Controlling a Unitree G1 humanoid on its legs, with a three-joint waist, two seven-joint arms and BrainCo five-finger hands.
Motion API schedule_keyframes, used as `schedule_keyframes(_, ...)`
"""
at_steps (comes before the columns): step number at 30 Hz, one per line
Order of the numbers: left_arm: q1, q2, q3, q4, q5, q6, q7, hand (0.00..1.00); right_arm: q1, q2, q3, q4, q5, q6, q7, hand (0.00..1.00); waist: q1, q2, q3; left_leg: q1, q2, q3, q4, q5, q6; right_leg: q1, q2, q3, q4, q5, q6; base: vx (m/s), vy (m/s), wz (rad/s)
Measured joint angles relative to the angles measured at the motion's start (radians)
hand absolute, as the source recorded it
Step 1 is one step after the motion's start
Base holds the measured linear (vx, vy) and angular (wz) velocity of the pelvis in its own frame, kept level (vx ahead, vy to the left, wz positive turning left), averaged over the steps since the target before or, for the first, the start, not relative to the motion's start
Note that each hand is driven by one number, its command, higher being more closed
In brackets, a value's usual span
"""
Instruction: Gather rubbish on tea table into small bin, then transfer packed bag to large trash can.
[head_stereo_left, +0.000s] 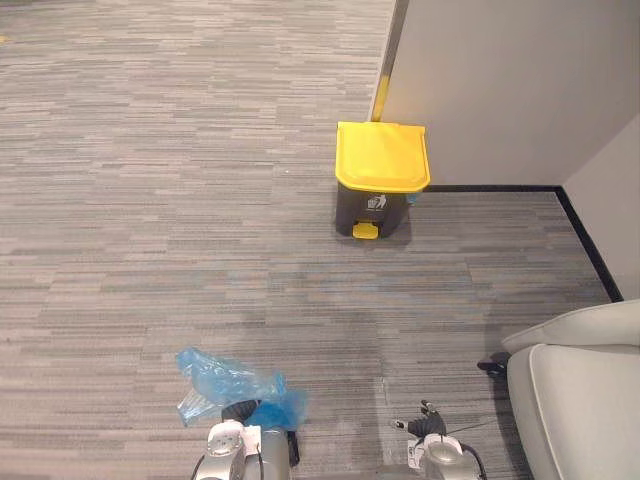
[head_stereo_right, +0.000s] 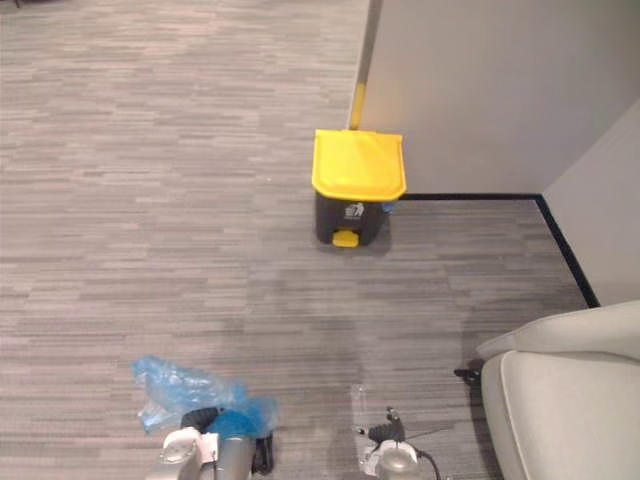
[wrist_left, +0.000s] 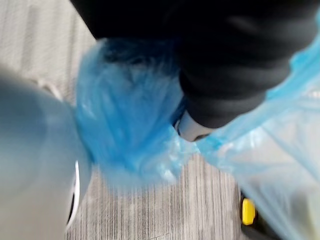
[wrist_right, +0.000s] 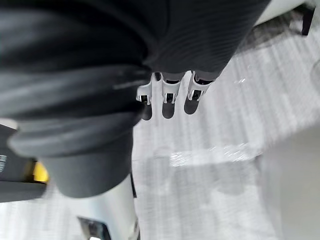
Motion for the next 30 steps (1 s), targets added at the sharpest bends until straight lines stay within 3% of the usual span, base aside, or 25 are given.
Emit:
schedule_keyframes(2, -0.006, 0.008, 0.002, 0.016, 0.0, 0.002, 0.004, 1.0, -0.013, -0.006, 0.001, 0.005, 0.0, -0.002, 0.0, 0.0, -0.003, 0.005, 0.005, 0.099, 0.003, -0.004, -0.069, -0.006, 0.003, -0.084, 0.028, -0.07, 0.056, -0.06, -0.062, 0.44, 0.036, 0.02)
schedule_keyframes(5, -0.013, 0.013, 0.008, 0.024, 0.0, 0.002, 0.004, 1.0, -0.033, -0.026, 0.019, 0.005, 0.0, -0.006, 0.0, 0.0, -0.016, 0.023, 0.016, 0.185, 0.043, -0.012, -0.133, -0.005, 0.002, -0.181, 0.105, -0.181, -0.166, -0.074, -0.116, 0.42, -0.049, 0.18)
schedule_keyframes(6, -0.013, 0.018, 0.006, 0.026, 0.0, 0.002, 0.004, 1.0, -0.037, -0.03, 0.019, 0.005, 0.0, -0.004, -0.001, 0.0, -0.03, 0.023, 0.017, 0.207, 0.049, -0.017, -0.146, -0.006, 0.002, -0.205, 0.122, -0.201, -0.286, -0.032, -0.126, 0.62, -0.166, 0.44)
schedule_keyframes(7, -0.01, 0.026, 0.005, 0.026, 0.0, 0.001, 0.003, 1.0, -0.039, -0.031, 0.019, 0.004, 0.0, -0.003, -0.001, 0.0, -0.04, 0.015, 0.015, 0.246, 0.044, -0.028, -0.171, -0.01, -0.007, -0.207, 0.144, -0.213, -0.479, 0.088, -0.134, 0.46, -0.135, 0.42)
schedule_keyframes(8, -0.009, 0.032, 0.004, 0.027, 0.0, 0.0, 0.003, 1.0, -0.028, -0.032, 0.019, 0.005, 0.0, -0.002, -0.002, 0.0, -0.042, 0.0, 0.013, 0.265, 0.031, -0.039, -0.176, -0.015, -0.017, -0.196, 0.146, -0.207, -0.563, 0.177, -0.142, 0.5, -0.152, 0.34)
schedule_keyframes(9, -0.016, 0.027, 0.009, 0.048, 0.0, 0.003, 0.005, 1.0, -0.034, -0.048, 0.017, 0.007, -0.001, -0.004, -0.001, 0.0, -0.047, 0.016, 0.02, 0.297, 0.047, -0.067, -0.174, -0.036, -0.051, -0.178, 0.166, -0.198, -0.556, 0.265, -0.201, 0.41, -0.119, 0.07)
schedule_keyframes(10, -0.02, 0.021, 0.01, 0.053, 0.001, 0.001, 0.001, 1.0, -0.047, -0.055, 0.017, 0.007, -0.001, -0.001, -0.001, 0.0, -0.037, 0.043, 0.018, 0.295, 0.071, -0.078, -0.163, -0.023, -0.069, -0.175, 0.184, -0.195, -0.539, 0.232, -0.207, 0.58, -0.199, -0.02)
schedule_keyframes(13, -0.034, -0.009, 0.015, 0.053, 0.003, -0.003, 0.001, 1.0, -0.04, -0.065, -0.002, 0.007, 0.001, 0.003, 0.002, 0.0, -0.043, 0.063, 0.024, 0.269, 0.1, -0.122, -0.027, 0.017, -0.122, -0.133, 0.192, -0.223, -0.501, 0.142, -0.221, 0.43, -0.183, 0.15)
schedule_keyframes(15, -0.033, -0.045, 0.042, 0.048, 0.004, -0.003, -0.005, 1.0, -0.028, -0.047, 0.003, 0.0, 0.001, 0.007, 0.003, 0.0, -0.043, 0.063, 0.026, 0.147, 0.154, -0.121, 0.307, 0.063, -0.158, -0.034, 0.207, -0.231, -0.556, 0.118, -0.227, 0.39, -0.143, 0.18)
schedule_keyframes(16, -0.025, -0.066, 0.049, 0.032, 0.003, -0.003, -0.007, 1.0, -0.021, -0.044, 0.014, -0.003, 0.002, 0.007, 0.002, 0.0, -0.034, 0.061, 0.029, 0.081, 0.197, -0.101, 0.476, 0.028, -0.145, 0.021, 0.218, -0.231, -0.591, 0.106, -0.237, 0.34, -0.053, 0.03)
schedule_keyframes(17, -0.021, -0.073, 0.049, 0.01, 0.003, -0.004, -0.013, 1.0, -0.012, -0.038, 0.018, -0.007, 0.002, 0.007, 0.002, 0.0, -0.03, 0.058, 0.031, 0.037, 0.221, -0.081, 0.546, -0.003, -0.135, 0.059, 0.223, -0.231, -0.608, 0.092, -0.244, 0.38, -0.032, -0.1)
schedule_keyframes(19, -0.019, -0.084, 0.049, -0.021, 0.002, -0.004, -0.022, 1.0, -0.008, -0.022, 0.015, -0.035, 0.003, 0.009, 0.002, 0.0, -0.016, 0.046, 0.029, -0.04, 0.237, -0.024, 0.514, -0.061, -0.104, 0.122, 0.22, -0.216, -0.637, 0.087, -0.238, 0.29, 0.007, -0.26)
schedule_keyframes(22, -0.032, -0.09, 0.049, -0.036, 0.002, -0.005, -0.024, 1.0, -0.02, -0.008, -0.016, -0.051, 0.004, 0.005, -0.003, 0.0, 0.004, 0.04, 0.03, -0.133, 0.188, -0.025, 0.251, -0.054, -0.087, 0.166, 0.186, -0.167, -0.671, 0.074, -0.199, 0.26, 0.127, -0.41)
schedule_keyframes(23, -0.034, -0.092, 0.049, -0.036, 0.002, -0.005, -0.024, 1.0, -0.015, -0.01, -0.022, -0.05, 0.004, 0.005, -0.003, 0.0, 0.005, 0.04, 0.03, -0.141, 0.165, -0.048, 0.165, -0.029, -0.086, 0.174, 0.173, -0.158, -0.673, 0.066, -0.181, 0.22, 0.225, -0.37)
schedule_keyframes(24, -0.028, -0.101, 0.047, -0.033, 0.002, -0.005, -0.024, 1.0, -0.002, -0.031, -0.021, -0.041, 0.003, 0.004, -0.004, 0.0, 0.008, 0.054, 0.022, -0.137, 0.138, -0.101, 0.016, 0.073, -0.101, 0.176, 0.172, -0.134, -0.671, 0.046, -0.145, 0.3, 0.331, -0.53)
schedule_keyframes(25, -0.026, -0.103, 0.046, -0.024, 0.001, -0.005, -0.024, 1.0, -0.003, -0.038, -0.02, -0.028, 0.003, 0.007, -0.003, 0.0, 0.018, 0.073, 0.01, -0.121, 0.131, -0.115, 0.005, 0.157, -0.088, 0.18, 0.172, -0.108, -0.666, 0.034, -0.125, 0.28, 0.301, -0.55)
schedule_keyframes(28, -0.03, -0.063, 0.046, 0.007, 0.002, -0.003, -0.022, 1.0, 0.029, 0.003, -0.012, -0.018, 0.002, 0.014, -0.003, 0.0, 0.014, 0.0, -0.024, -0.077, 0.051, -0.048, -0.032, 0.11, -0.055, 0.185, 0.086, -0.062, -0.645, 0.007, -0.076, 0.36, 0.283, -0.37)
schedule_keyframes(30, -0.032, -0.049, 0.038, 0.02, 0.004, -0.001, -0.021, 1.0, 0.029, 0.008, -0.012, -0.018, 0.001, 0.015, -0.002, 0.0, 0.016, -0.009, -0.024, -0.035, 0.027, -0.014, -0.048, 0.078, -0.035, 0.156, 0.059, -0.034, -0.56, 0.0, -0.064, 0.3, 0.22, -0.45)
